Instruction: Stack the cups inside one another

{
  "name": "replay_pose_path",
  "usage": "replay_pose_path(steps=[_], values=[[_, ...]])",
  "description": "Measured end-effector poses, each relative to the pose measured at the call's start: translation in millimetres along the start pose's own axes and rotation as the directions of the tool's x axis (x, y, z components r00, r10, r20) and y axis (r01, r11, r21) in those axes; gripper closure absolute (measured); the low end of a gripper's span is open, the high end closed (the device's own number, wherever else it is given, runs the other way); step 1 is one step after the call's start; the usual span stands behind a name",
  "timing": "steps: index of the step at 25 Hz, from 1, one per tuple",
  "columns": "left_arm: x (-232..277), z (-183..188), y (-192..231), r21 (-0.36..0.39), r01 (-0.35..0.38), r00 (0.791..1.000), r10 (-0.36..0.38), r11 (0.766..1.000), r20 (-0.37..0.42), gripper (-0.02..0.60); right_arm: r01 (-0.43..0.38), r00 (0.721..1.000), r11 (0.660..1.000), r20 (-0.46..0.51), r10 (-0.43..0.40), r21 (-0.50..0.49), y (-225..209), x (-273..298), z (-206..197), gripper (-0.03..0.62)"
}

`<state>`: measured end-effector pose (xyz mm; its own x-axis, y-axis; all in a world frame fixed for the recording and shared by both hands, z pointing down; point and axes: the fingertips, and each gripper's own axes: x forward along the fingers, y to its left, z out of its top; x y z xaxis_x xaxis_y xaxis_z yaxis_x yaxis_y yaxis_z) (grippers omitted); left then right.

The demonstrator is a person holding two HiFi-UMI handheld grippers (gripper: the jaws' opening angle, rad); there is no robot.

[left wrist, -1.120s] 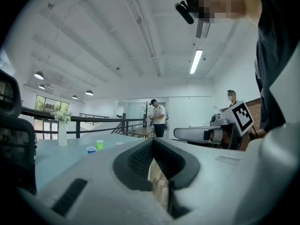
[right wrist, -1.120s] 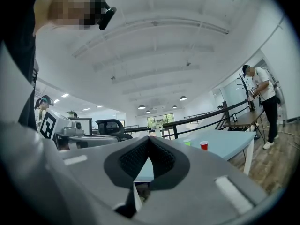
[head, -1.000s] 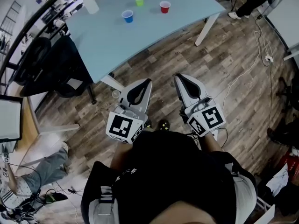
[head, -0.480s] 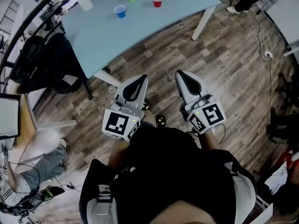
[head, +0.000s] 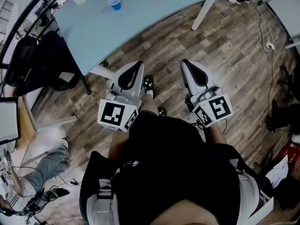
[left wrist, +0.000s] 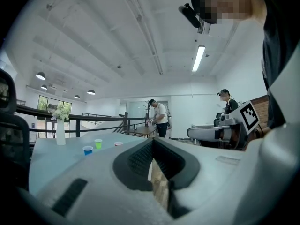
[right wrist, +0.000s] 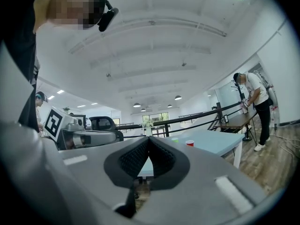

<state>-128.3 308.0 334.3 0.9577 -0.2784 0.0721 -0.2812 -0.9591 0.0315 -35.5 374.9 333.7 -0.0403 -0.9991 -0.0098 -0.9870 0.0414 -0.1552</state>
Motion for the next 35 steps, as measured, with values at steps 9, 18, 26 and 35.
replay_pose_path(steps=[9,18,26,35], values=[[50.0,0.8,37.4,-0.009,0.045,0.999,-0.045,0.999,0.005,0.595,0.029,0.999,0.999,-0.014,-0.029,-0.017,-34.6,43.4,1.9,0.582],[106.6,6.8,78.2,0.004,0.098,0.995,-0.098,0.995,-0.008,0.595,0.070,0.997,0.997,-0.034,-0.071,-0.029,-71.7,97.5,8.0,0.583],[151.0,12.8,134.6,0.008,0.120,0.993,-0.120,0.993,-0.018,0.595,0.087,0.996,0.996,-0.025,-0.088,-0.036,-99.3,163.8,21.1,0.583],[191.9,24.4,196.7,0.023,0.121,0.993,-0.121,0.992,-0.008,0.595,0.086,0.996,0.996,0.002,-0.086,-0.036,-130.2,240.5,34.8,0.582]])
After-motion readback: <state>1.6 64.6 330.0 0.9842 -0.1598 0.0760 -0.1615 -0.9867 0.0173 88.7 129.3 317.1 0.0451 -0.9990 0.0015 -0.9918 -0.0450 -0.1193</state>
